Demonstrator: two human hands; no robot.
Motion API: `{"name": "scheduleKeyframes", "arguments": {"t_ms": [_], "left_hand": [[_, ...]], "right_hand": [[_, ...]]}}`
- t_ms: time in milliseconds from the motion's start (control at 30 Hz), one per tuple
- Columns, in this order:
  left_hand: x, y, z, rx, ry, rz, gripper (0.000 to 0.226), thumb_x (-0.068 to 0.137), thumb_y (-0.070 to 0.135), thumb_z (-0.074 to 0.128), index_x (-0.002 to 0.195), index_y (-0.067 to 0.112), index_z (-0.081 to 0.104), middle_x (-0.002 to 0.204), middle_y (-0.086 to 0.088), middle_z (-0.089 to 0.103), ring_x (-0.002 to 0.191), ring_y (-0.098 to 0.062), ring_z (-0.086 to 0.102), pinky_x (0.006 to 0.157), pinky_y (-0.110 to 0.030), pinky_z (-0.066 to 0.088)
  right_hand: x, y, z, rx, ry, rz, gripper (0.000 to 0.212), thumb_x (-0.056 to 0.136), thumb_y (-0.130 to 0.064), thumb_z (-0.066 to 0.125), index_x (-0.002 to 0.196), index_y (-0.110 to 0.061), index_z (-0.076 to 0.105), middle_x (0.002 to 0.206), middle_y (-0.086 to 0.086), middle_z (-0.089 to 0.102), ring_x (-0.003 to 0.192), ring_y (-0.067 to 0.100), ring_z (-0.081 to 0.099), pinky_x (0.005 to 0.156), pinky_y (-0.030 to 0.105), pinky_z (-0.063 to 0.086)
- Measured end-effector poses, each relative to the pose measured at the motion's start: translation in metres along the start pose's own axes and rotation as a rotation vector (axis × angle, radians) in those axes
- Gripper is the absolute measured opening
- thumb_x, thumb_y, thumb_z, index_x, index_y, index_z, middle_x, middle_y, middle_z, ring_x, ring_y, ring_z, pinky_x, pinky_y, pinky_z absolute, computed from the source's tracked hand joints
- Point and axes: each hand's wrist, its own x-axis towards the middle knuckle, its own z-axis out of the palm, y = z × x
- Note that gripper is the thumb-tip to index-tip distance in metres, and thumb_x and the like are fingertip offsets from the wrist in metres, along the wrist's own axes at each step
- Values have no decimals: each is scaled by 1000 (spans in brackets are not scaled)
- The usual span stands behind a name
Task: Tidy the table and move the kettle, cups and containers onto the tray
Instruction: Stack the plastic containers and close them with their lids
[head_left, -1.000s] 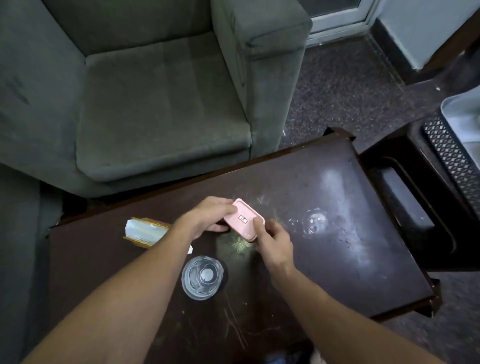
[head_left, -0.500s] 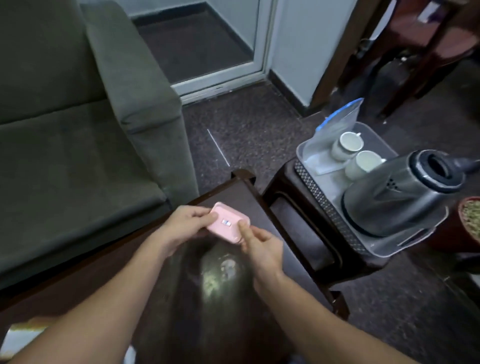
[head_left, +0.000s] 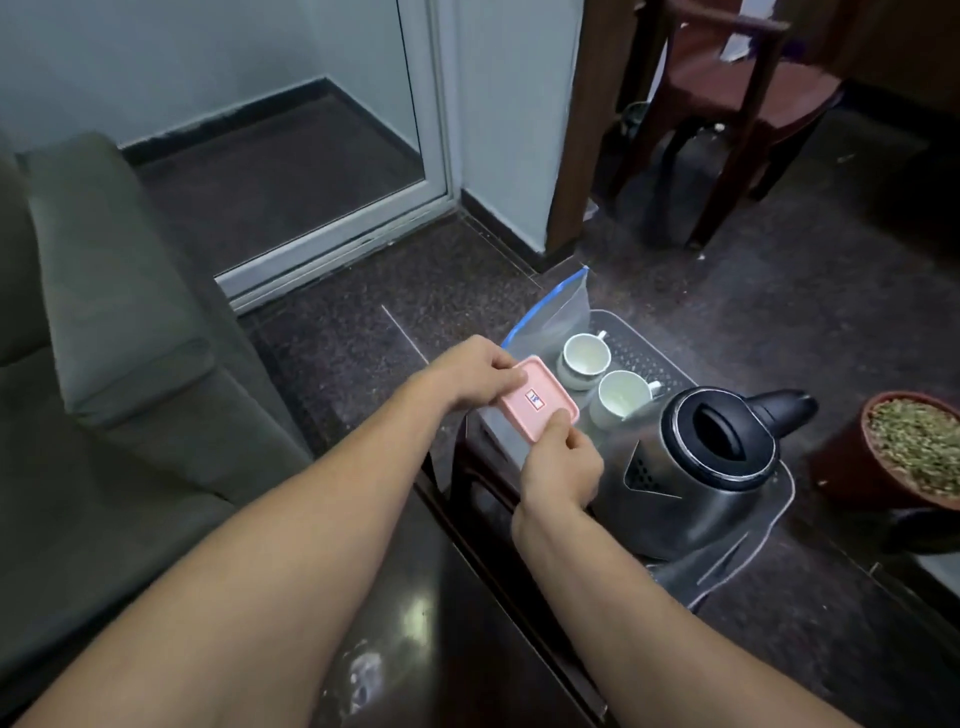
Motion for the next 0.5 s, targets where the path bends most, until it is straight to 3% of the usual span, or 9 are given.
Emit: {"name": "scheduleKeyframes", "arguments": {"t_ms": [67, 167, 333, 500], "left_hand": [[11, -1, 8, 52, -62, -49, 23, 102, 19, 59, 91, 7, 76, 81, -13, 66, 70, -23, 57, 70, -38, 51], [21, -6, 19, 116, -140, -126, 22, 103, 20, 56, 100, 6, 73, 82, -17, 64, 63, -25, 55, 55, -28, 39], [31, -18, 35, 129, -142, -169, 24, 103, 22, 57, 105, 3, 72, 77, -12, 60, 52, -21, 47, 60, -29, 43], [36, -17, 34, 182, -150, -130, 20, 103, 29, 58, 99, 17, 74, 67, 6, 61, 48, -8, 48, 49, -24, 38]], "right_hand": [[11, 1, 5, -135, 24, 41, 39, 104, -38, 50, 118, -10, 74, 114, 15, 74, 106, 39, 66, 83, 36, 46], [24, 4, 9, -269, 35, 125, 41, 104, -34, 49, 126, -6, 67, 128, 20, 68, 118, 41, 62, 96, 42, 48], [34, 9, 14, -411, 22, 205, 40, 102, -30, 49, 133, -8, 61, 140, 19, 61, 128, 41, 55, 110, 47, 43], [40, 13, 14, -477, -6, 194, 44, 107, -33, 41, 137, -6, 59, 142, 20, 59, 130, 41, 54, 111, 47, 41]]}}
